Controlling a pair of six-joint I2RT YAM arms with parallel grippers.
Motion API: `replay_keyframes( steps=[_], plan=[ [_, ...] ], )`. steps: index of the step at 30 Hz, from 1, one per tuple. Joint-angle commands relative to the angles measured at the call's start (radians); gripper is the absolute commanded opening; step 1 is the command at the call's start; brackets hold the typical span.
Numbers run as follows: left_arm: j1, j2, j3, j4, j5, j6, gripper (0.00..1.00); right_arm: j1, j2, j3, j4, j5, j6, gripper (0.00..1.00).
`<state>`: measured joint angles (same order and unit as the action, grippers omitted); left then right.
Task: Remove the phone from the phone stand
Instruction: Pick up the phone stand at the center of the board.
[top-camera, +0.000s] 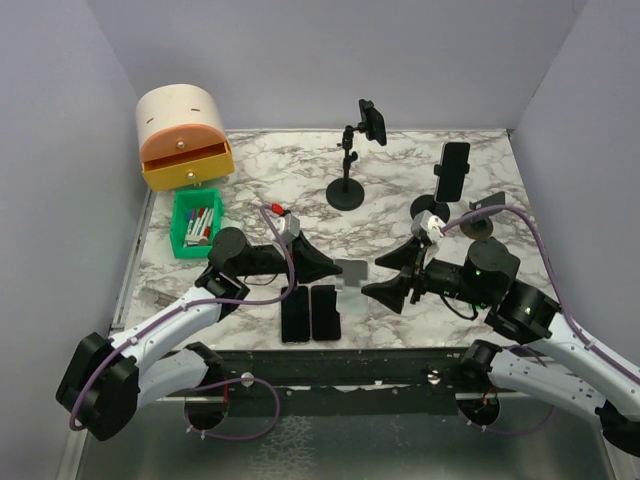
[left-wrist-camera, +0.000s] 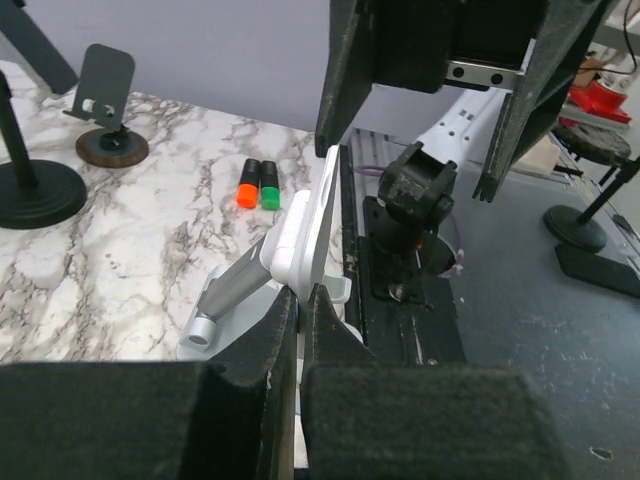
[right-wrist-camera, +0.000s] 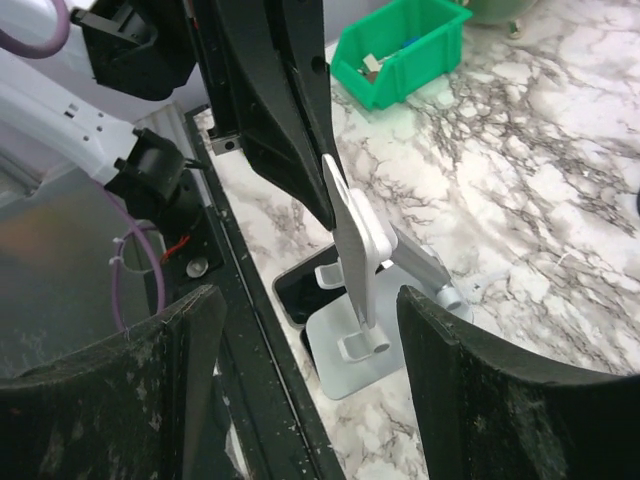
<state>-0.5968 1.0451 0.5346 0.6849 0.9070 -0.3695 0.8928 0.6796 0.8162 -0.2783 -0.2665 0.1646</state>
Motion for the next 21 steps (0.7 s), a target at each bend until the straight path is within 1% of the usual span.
replay_keyframes(
  steps=[1, 4, 6, 12, 17, 19, 21],
  plan=[
    [-0.03, -0.026, -0.013, 0.091, 0.054, 0.025, 0.0, 0.001, -0.008, -0.015, 0.031, -0.1, 0.015, 0.72],
    [-0.042, -0.034, -0.021, 0.105, 0.052, 0.025, 0.0, 0.001, -0.003, -0.021, 0.041, -0.079, 0.033, 0.62],
    [-0.047, -0.039, -0.028, 0.116, 0.052, 0.026, 0.0, 0.001, 0.003, -0.026, 0.043, -0.06, 0.04, 0.58],
    [-0.067, -0.052, -0.038, 0.132, 0.056, 0.024, 0.0, 0.001, 0.017, -0.049, 0.056, -0.02, 0.058, 0.57],
    [-0.076, -0.056, -0.042, 0.134, 0.06, 0.027, 0.0, 0.0, 0.012, -0.048, 0.075, 0.006, 0.06, 0.62],
    [-0.081, -0.056, -0.043, 0.136, 0.061, 0.027, 0.0, 0.001, 0.019, -0.043, 0.078, 0.01, 0.063, 0.61],
    [-0.084, -0.055, -0.042, 0.136, 0.061, 0.028, 0.0, 0.001, 0.033, -0.04, 0.08, 0.002, 0.067, 0.57]
  ],
)
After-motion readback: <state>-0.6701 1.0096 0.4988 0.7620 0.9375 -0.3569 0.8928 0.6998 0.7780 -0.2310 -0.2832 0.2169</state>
